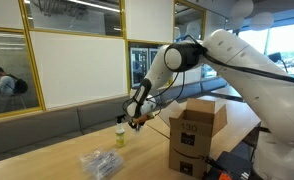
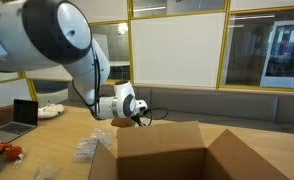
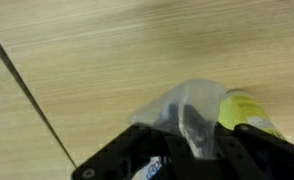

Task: Place the clear plastics and spray bottles inside the brown box

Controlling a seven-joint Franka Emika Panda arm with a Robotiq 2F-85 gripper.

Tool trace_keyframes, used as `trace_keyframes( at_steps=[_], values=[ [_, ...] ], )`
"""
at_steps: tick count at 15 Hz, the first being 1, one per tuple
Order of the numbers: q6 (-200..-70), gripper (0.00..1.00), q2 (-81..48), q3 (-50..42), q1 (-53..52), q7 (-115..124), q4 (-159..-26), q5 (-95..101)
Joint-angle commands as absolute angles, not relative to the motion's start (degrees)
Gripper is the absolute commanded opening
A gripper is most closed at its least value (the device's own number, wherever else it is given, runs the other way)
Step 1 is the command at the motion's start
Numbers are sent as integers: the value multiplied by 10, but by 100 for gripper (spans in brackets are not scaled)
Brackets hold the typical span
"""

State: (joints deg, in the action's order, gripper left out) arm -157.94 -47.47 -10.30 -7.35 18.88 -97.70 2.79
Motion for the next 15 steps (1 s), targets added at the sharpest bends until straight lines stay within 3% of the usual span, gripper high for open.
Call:
trace_keyframes(
  at_steps=[1, 6, 11, 15],
  values=[
    [-1594, 15, -352, -146, -114, 211, -1075, 47],
    [-1552, 15, -219, -264, -205, 317, -1155, 166],
    [-1399, 16, -92, -418, -336, 528, -1218, 411],
    [-1211, 15, 36, -424, -373, 638, -1276, 557]
  ],
)
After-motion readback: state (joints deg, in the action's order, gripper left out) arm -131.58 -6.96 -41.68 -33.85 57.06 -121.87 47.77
